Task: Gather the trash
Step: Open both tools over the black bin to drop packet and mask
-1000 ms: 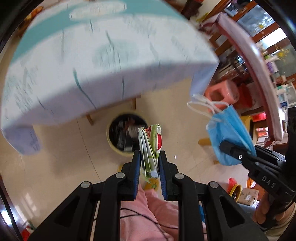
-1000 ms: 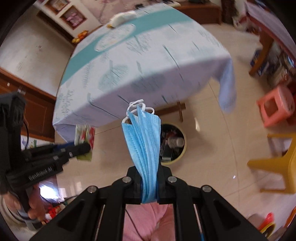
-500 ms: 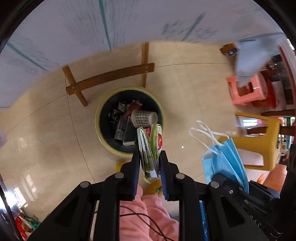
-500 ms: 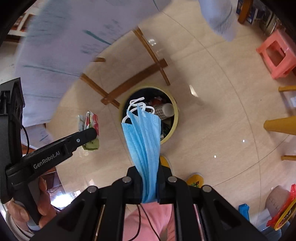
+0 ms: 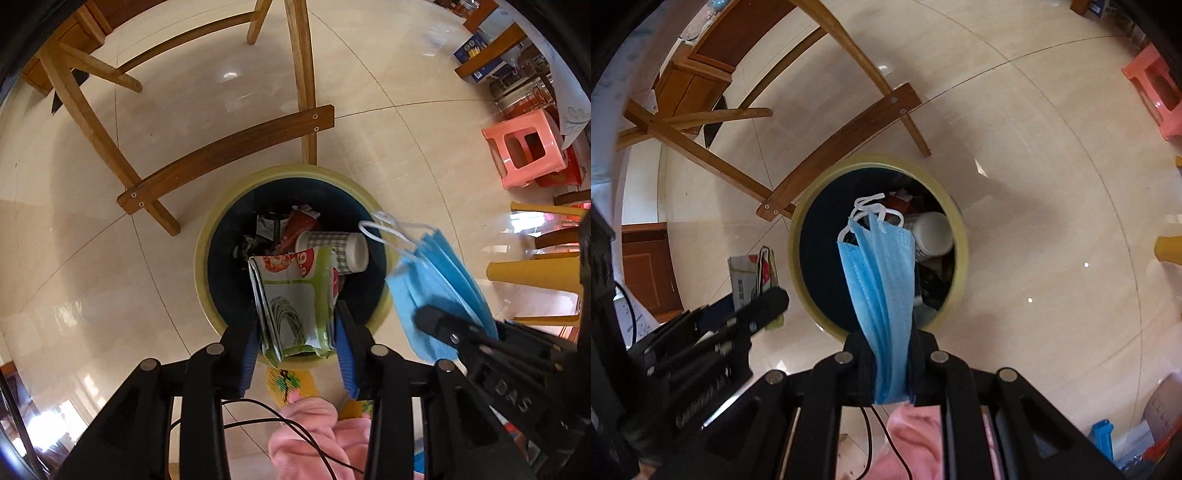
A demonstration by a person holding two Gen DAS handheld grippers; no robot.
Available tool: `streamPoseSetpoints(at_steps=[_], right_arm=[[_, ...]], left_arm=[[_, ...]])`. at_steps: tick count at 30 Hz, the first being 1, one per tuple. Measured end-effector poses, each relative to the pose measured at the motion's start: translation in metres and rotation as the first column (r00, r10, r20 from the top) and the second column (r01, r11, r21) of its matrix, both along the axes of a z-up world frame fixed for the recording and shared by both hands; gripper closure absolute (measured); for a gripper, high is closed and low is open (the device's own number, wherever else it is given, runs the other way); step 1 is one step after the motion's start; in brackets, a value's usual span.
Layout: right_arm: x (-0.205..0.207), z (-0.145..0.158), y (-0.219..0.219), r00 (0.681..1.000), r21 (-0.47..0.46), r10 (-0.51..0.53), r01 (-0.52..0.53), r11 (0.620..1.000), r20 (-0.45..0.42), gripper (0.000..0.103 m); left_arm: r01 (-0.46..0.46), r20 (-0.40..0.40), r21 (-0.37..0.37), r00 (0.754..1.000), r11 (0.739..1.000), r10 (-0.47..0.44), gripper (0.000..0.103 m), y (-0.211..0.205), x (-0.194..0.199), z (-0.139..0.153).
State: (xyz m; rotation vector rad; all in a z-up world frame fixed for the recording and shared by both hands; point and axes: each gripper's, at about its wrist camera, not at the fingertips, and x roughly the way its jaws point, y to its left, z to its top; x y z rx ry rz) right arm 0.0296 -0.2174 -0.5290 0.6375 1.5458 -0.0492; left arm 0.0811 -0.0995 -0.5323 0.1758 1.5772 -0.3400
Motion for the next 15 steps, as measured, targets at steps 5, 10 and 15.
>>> streamPoseSetpoints(at_steps=[5,10,15], right_arm=[[0.008,-0.014,0.008,1.000,0.022,-0.007,0.007,1.000,-0.004,0.077],[0.010,-0.017,0.015,1.000,0.035,-0.008,0.008,0.999,0.013,0.068],[0.008,-0.007,0.019,0.999,0.029,0.013,-0.014,0.999,0.032,0.067]], left_arm=[[0.012,0.030,-0.011,0.999,1.000,-0.011,0.045,0.011,0.008,-0.002],[-0.004,0.024,-0.014,1.000,1.000,0.005,0.041,0.022,0.009,-0.004],[-0.016,0.068,-0.013,0.998,1.000,0.017,0.034,0.029,0.000,0.013]])
